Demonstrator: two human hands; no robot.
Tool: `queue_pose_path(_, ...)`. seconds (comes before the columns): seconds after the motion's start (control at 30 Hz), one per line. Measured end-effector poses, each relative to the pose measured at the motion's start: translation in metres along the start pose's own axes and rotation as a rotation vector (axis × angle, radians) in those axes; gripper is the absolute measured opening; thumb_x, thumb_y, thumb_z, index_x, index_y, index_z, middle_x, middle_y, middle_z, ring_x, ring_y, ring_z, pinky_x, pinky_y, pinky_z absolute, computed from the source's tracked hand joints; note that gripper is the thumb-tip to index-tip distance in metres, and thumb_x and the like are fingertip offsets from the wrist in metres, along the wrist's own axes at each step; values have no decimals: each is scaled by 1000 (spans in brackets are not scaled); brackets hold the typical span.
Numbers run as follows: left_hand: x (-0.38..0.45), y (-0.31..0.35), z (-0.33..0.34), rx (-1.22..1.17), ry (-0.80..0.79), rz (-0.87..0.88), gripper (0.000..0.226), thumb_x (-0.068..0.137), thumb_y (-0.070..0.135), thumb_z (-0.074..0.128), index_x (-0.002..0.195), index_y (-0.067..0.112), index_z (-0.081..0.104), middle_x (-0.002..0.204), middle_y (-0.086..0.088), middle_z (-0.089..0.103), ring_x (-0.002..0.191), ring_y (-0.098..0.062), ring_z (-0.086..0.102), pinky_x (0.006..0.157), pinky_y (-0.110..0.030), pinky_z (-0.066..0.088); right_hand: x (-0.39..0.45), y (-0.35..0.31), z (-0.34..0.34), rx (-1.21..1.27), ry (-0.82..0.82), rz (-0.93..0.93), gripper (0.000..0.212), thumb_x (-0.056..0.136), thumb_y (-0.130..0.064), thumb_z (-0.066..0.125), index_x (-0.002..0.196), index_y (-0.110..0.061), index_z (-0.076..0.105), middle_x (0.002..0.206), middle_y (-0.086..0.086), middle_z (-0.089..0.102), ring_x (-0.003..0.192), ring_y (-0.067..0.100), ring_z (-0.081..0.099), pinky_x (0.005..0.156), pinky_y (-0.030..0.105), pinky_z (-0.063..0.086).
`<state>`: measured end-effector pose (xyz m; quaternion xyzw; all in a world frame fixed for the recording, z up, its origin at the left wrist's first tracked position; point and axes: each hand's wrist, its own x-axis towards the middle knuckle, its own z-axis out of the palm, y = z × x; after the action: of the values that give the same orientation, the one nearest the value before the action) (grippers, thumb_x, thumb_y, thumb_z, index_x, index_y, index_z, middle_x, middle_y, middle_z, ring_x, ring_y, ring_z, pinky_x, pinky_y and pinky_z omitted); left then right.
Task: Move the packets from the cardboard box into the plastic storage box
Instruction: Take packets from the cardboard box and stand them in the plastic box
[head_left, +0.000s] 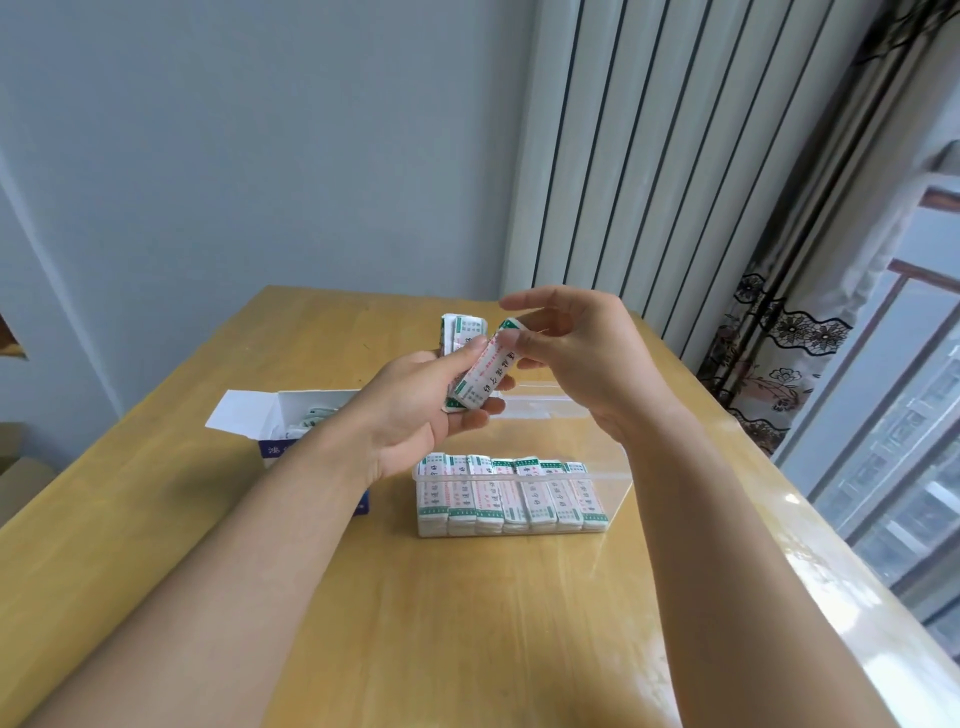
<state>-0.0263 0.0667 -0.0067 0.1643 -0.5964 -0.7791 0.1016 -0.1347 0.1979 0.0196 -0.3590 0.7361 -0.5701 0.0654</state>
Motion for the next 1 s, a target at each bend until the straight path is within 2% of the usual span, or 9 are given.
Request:
queue_pose_path(0.1, -1, 0, 0, -40, -43, -19, 33, 103, 29, 53, 122, 5, 65, 103, -13, 77, 81, -18, 71, 66, -25, 57, 2, 3, 1, -106, 37, -35, 23, 84, -16, 83, 106, -18, 78, 94, -7, 78, 78, 1, 73, 71, 21, 58)
queue_pose_path(0.23, 1, 0, 1, -122, -2, 8, 27, 103, 24, 55, 120, 4, 63, 103, -15, 77, 84, -22, 73, 63, -26, 59, 4, 6, 2, -253, 103, -76, 28, 83, -25, 84, 110, -21, 80, 96, -11, 78, 81, -2, 70, 70, 16, 56)
queue_pose_path(0.37, 2, 0, 1, -154, -19, 5, 29, 104, 20, 53, 127, 5, 61, 109, -17, 76, 95, -28, 75, 66, -28, 61, 5, 7, 2, -220, 117, -71, 20, 81, -22, 86, 100, -20, 81, 87, -9, 78, 77, 1, 72, 80, 28, 62)
queue_pose_path(0.5, 3, -1, 1, -200, -18, 9, 30, 105, 16, 51, 131, 2, 57, 113, -20, 74, 103, -36, 73, 73, -34, 64, 6, 9, 0, -178, 126, -50, 15, 81, -19, 86, 94, -22, 80, 82, -8, 78, 74, 6, 73, 78, 36, 63)
queue_pose_path(0.63, 4, -2, 1, -190, 19, 31, 26, 103, 13, 54, 126, 2, 59, 111, -20, 75, 99, -36, 74, 74, -36, 64, 6, 7, 0, -167, 98, -21, 21, 83, -20, 84, 103, -16, 79, 83, -5, 78, 71, 11, 75, 72, 37, 64)
queue_pose_path(0.87, 5, -2, 3, -218, 69, 51, 25, 102, 11, 55, 126, 3, 59, 112, -20, 74, 95, -36, 75, 71, -40, 64, 4, 5, 0, -122, 107, 25, 13, 83, -21, 84, 94, -19, 77, 78, -3, 78, 69, 13, 75, 70, 36, 65)
queue_pose_path(1.0, 4, -2, 3, -220, 83, 70, 23, 102, 8, 55, 124, 4, 61, 110, -20, 75, 94, -35, 75, 67, -40, 64, 6, 6, 1, -125, 98, 28, 19, 84, -22, 84, 101, -16, 79, 79, -3, 78, 71, 15, 76, 72, 38, 65)
